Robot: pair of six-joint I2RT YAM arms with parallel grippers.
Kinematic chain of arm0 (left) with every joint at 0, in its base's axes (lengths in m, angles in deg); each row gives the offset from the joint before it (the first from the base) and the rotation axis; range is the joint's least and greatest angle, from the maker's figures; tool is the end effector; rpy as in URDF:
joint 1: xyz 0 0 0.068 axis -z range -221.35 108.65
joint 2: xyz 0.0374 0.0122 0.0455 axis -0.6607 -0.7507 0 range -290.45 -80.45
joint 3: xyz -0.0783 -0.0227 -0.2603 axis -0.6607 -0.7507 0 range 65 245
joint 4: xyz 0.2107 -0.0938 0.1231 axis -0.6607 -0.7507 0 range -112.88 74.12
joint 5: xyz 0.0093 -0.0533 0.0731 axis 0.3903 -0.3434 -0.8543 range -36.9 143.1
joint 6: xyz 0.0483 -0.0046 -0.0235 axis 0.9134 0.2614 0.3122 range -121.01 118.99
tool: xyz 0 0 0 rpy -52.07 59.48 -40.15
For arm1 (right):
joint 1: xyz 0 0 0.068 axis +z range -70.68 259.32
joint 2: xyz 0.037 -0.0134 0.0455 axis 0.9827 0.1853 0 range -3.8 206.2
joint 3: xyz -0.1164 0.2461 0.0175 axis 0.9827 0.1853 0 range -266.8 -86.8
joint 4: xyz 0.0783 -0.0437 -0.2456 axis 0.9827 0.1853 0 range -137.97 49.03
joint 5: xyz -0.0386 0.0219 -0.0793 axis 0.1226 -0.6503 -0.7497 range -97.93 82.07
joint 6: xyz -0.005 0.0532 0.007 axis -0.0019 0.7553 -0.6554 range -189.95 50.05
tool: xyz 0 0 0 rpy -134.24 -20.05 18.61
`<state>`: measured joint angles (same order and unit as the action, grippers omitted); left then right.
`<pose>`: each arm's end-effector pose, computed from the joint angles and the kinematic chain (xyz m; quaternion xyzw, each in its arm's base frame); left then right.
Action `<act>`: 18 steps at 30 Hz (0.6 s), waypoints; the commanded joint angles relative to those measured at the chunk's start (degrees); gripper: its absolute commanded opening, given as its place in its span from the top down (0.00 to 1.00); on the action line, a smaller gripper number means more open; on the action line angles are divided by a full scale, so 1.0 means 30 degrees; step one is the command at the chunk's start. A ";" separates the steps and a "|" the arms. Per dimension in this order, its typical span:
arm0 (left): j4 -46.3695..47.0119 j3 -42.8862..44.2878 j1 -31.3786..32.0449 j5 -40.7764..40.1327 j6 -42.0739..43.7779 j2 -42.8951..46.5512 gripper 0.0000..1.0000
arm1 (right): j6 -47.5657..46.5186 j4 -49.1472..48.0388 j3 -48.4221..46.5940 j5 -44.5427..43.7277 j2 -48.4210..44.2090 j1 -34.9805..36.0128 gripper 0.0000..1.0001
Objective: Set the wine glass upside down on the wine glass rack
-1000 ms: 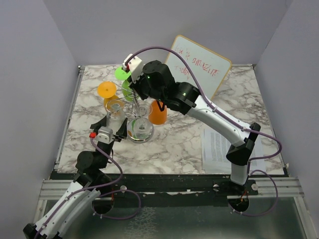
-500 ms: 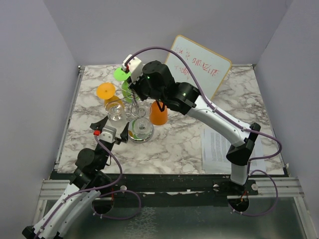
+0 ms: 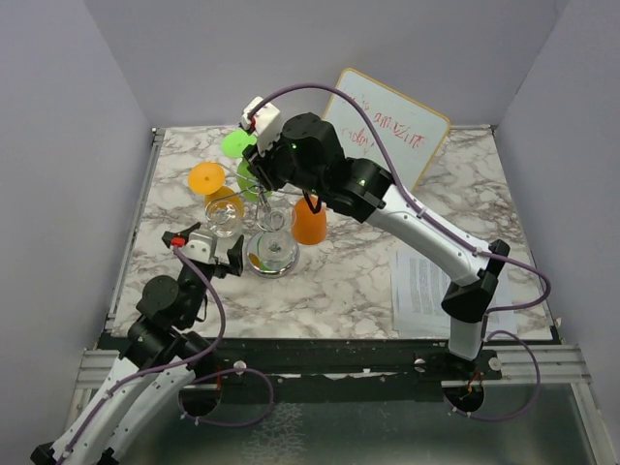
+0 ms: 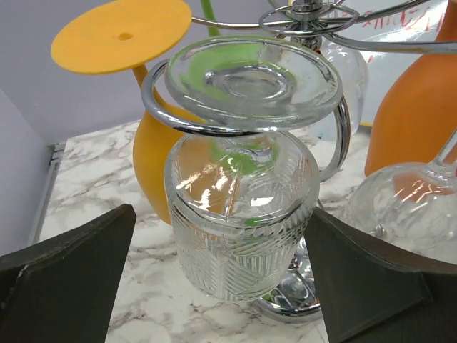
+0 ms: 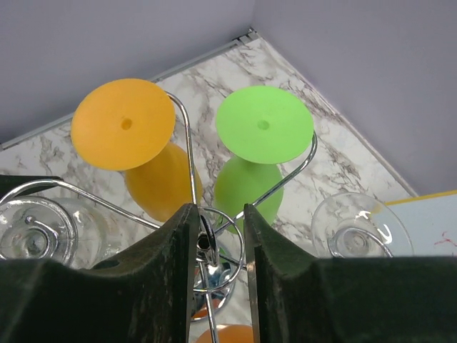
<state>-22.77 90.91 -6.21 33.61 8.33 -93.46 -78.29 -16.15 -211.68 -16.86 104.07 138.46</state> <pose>0.0847 -0.0451 0.2973 0.1332 0.6580 -0.0531 0.7392 0.2218 0.3606 0.4659 -0.3993 0.6832 0.2052 0.5759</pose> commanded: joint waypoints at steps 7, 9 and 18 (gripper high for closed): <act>-0.4662 0.2858 0.0044 0.2524 -0.1767 0.0307 0.01 | 0.0566 -0.0691 -0.0512 0.1152 -0.0795 -0.0092 0.50; -0.5336 0.3106 0.0038 0.2551 -0.1836 0.0607 0.01 | 0.0582 -0.0774 -0.0381 0.1278 -0.1003 -0.0083 0.45; -0.7417 0.5403 0.0041 0.3515 -0.3484 0.1603 0.01 | 0.0877 -0.2932 0.2024 0.1824 -0.3214 -0.0086 0.36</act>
<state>-40.30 101.95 -6.11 42.03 1.67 -89.79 -76.72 -19.43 -209.14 -13.37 100.34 138.43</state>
